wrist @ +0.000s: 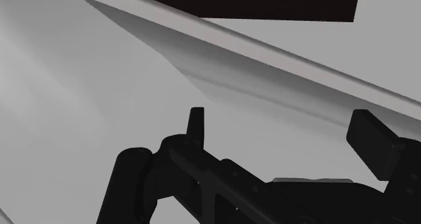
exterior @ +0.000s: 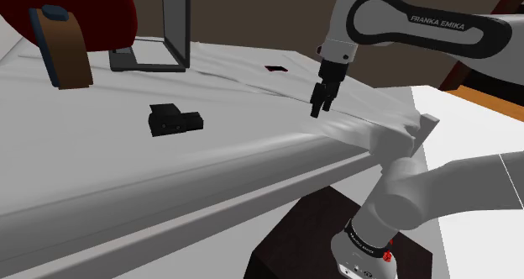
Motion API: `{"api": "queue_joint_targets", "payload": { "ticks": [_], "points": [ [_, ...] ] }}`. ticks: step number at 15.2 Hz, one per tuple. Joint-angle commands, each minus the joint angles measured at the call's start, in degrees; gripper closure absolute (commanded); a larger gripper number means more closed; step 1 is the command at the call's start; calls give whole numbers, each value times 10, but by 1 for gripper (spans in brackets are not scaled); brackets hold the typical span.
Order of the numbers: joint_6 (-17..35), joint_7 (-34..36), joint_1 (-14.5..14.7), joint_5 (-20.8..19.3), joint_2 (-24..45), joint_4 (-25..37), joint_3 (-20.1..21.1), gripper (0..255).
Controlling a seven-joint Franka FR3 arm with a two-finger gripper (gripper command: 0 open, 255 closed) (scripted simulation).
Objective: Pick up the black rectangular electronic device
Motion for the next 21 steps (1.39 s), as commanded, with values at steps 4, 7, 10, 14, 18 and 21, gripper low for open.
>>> {"api": "queue_joint_targets", "payload": {
  "ticks": [4,7,10,14,18,21],
  "points": [
    [32,-28,22,3,61,33,6,0],
    [58,-56,42,5,120,70,14,0],
    [78,-84,61,7,177,112,23,0],
    [98,-118,84,8,250,172,38,0],
    [110,-150,104,6,321,237,55,0],
    [114,-172,119,2,372,289,70,0]
  ]
}}
